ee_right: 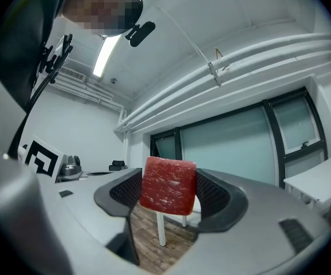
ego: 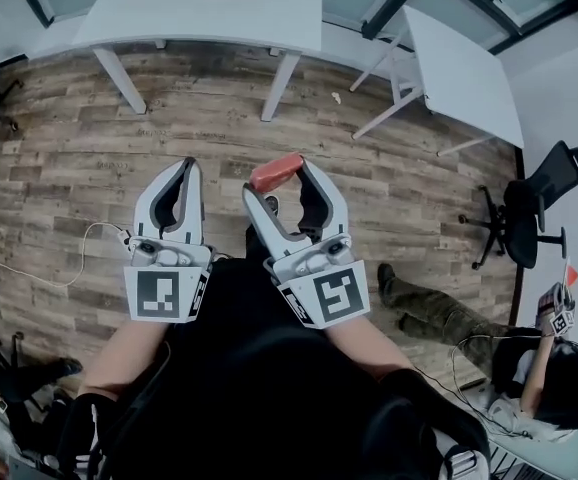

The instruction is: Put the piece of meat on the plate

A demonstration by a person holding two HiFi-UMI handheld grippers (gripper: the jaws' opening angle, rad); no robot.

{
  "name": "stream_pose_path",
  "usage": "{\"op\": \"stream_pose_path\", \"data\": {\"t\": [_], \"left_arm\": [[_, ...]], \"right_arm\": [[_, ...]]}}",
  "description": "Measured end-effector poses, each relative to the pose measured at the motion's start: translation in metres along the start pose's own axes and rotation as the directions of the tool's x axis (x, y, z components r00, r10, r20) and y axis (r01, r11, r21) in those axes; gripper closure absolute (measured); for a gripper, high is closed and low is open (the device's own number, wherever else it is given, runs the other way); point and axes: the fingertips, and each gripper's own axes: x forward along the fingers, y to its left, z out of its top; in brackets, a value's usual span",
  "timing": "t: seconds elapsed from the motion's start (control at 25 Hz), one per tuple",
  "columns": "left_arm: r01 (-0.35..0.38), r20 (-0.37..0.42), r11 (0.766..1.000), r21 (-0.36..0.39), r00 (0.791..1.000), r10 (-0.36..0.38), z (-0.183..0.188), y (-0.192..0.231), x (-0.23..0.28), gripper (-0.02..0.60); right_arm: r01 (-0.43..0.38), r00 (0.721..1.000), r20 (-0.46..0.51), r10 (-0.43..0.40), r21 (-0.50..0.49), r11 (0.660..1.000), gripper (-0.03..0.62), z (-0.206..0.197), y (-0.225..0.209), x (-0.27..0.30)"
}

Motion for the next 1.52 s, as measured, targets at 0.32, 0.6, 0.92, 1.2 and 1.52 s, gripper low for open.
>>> {"op": "stream_pose_path", "data": {"t": [0.32, 0.6, 0.92, 1.2, 1.52], "left_arm": [[-0.056, -0.017, 0.998, 0.009, 0.998, 0.056, -0.017, 0.024, 0.075, 0.589], [-0.031, -0.039, 0.999, 0.021, 0.999, 0.032, -0.029, 0.015, 0.18, 0.589], [-0.065, -0.049, 0.998, 0.018, 0.997, 0.066, -0.036, 0.011, 0.24, 0.589], [-0.107, -0.074, 0.994, 0.004, 0.992, 0.107, -0.046, 0.04, 0.267, 0.589], [-0.057, -0.079, 0.998, -0.016, 0.995, 0.056, -0.057, 0.083, 0.323, 0.589]], "right_arm": [[-0.01, 1.0, -0.003, 0.01, 0.038, 0.999, 0.301, -0.015, -0.076, 0.067], [-0.045, 0.999, -0.011, 0.045, 0.047, 0.998, 0.302, -0.019, -0.158, 0.122], [-0.106, 0.994, -0.015, 0.107, 0.051, 0.993, 0.301, -0.021, -0.21, 0.16], [-0.134, 0.99, -0.035, 0.136, 0.06, 0.989, 0.303, -0.026, -0.221, 0.194], [-0.072, 0.994, -0.072, 0.076, 0.062, 0.995, 0.302, -0.039, -0.244, 0.25]]}}
